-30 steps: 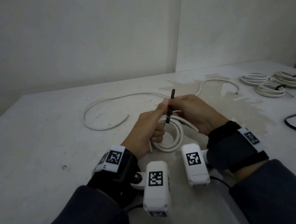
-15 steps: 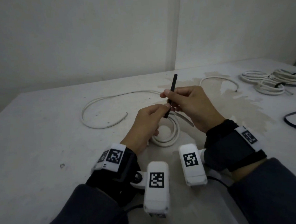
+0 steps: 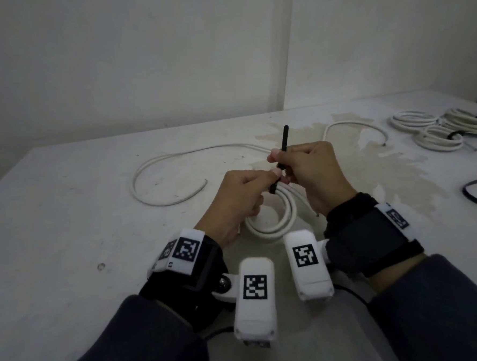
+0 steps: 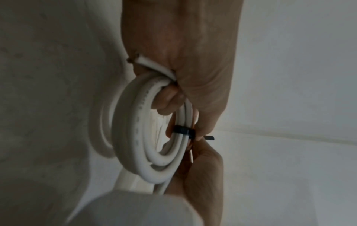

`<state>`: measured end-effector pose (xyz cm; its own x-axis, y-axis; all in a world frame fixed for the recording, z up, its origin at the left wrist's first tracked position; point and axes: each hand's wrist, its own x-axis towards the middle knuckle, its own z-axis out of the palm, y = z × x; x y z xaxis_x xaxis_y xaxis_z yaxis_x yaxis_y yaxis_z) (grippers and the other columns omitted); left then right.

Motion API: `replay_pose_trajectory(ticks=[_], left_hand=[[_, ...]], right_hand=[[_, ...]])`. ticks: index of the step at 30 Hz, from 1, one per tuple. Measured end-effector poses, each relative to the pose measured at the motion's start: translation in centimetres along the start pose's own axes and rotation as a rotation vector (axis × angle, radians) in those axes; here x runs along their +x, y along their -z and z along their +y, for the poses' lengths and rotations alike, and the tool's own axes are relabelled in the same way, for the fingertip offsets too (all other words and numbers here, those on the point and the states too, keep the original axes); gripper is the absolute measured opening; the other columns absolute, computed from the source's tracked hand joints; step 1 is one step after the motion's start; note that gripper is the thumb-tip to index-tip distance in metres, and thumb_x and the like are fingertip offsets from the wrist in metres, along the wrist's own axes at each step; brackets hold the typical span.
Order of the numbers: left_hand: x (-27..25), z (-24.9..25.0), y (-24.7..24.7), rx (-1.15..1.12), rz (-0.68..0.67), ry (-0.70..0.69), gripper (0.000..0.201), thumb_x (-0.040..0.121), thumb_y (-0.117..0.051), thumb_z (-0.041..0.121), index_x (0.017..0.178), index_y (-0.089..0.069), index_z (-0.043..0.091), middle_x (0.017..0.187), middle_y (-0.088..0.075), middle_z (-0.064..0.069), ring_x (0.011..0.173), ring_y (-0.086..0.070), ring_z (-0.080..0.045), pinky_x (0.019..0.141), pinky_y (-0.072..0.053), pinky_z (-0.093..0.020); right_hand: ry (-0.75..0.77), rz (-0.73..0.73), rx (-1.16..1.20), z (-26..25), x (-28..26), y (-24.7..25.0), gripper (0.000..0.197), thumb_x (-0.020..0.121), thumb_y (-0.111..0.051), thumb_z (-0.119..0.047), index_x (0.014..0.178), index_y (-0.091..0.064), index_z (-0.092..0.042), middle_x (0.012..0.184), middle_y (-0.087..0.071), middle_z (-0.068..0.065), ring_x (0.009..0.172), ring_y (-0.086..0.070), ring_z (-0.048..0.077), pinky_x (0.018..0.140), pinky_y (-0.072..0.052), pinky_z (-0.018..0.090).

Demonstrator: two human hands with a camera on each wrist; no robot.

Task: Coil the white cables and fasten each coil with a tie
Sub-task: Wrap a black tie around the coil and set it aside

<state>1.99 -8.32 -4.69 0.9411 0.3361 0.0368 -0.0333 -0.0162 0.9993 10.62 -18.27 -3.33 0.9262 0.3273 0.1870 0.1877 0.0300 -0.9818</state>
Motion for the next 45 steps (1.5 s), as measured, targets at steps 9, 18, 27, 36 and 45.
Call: replay_pose_trajectory(ticks=[9,18,27,36,45], left_hand=[[0.3,-0.2,-0.1,-0.114,0.06,0.096,0.021,0.09,-0.063,0.021,0.081,-0.072,0.004,0.056,-0.043,-0.001,0.039,-0.024,-0.006,0.038,-0.019,-0.017],[0.7,-0.5,-0.8,-0.205,0.124,0.104,0.014,0.089,-0.064,0.014,0.079,-0.066,0.003,0.057,-0.036,-0.001,0.041,-0.023,-0.008,0.036,-0.02,-0.018],[0.2,-0.4,-0.4,-0.18,0.079,0.103,0.037,0.09,-0.063,0.031,0.1,-0.068,-0.004,0.083,-0.046,-0.012,0.046,-0.023,-0.008,0.039,-0.02,-0.018],[0.0,0.5,-1.2,-0.148,0.107,0.103,0.022,0.087,-0.067,0.02,0.073,-0.057,0.008,0.065,-0.048,-0.004,0.043,-0.024,-0.008,0.036,-0.021,-0.017],[2.5,4.5,-6.3,-0.024,0.016,-0.031,0.032,0.087,-0.067,0.013,0.06,-0.05,0.01,0.055,-0.044,-0.002,0.04,-0.025,-0.009,0.037,-0.022,-0.016]], right_hand=[[-0.015,0.022,-0.004,0.3,-0.1,-0.8,0.016,0.086,-0.068,-0.009,0.072,-0.072,-0.003,0.062,-0.064,0.008,0.048,-0.056,0.01,0.048,-0.046,0.022],[-0.024,0.163,0.068,1.2,-0.1,-1.7,0.024,0.083,-0.07,-0.009,0.059,-0.07,-0.01,0.05,-0.059,0.001,0.055,-0.056,0.018,0.063,-0.05,0.036],[-0.203,-0.163,0.245,0.4,-0.1,-0.1,0.017,0.09,-0.064,-0.016,0.08,-0.072,-0.005,0.059,-0.064,0.0,0.058,-0.059,0.009,0.058,-0.052,0.02],[-0.218,-0.255,0.072,-1.3,-1.2,2.5,0.014,0.087,-0.064,-0.006,0.075,-0.068,-0.001,0.062,-0.06,0.008,0.055,-0.055,0.013,0.055,-0.048,0.019],[-0.202,-0.158,0.081,-3.7,0.3,7.9,0.011,0.089,-0.06,-0.008,0.082,-0.067,-0.003,0.082,-0.066,0.011,0.067,-0.061,0.019,0.065,-0.048,0.028]])
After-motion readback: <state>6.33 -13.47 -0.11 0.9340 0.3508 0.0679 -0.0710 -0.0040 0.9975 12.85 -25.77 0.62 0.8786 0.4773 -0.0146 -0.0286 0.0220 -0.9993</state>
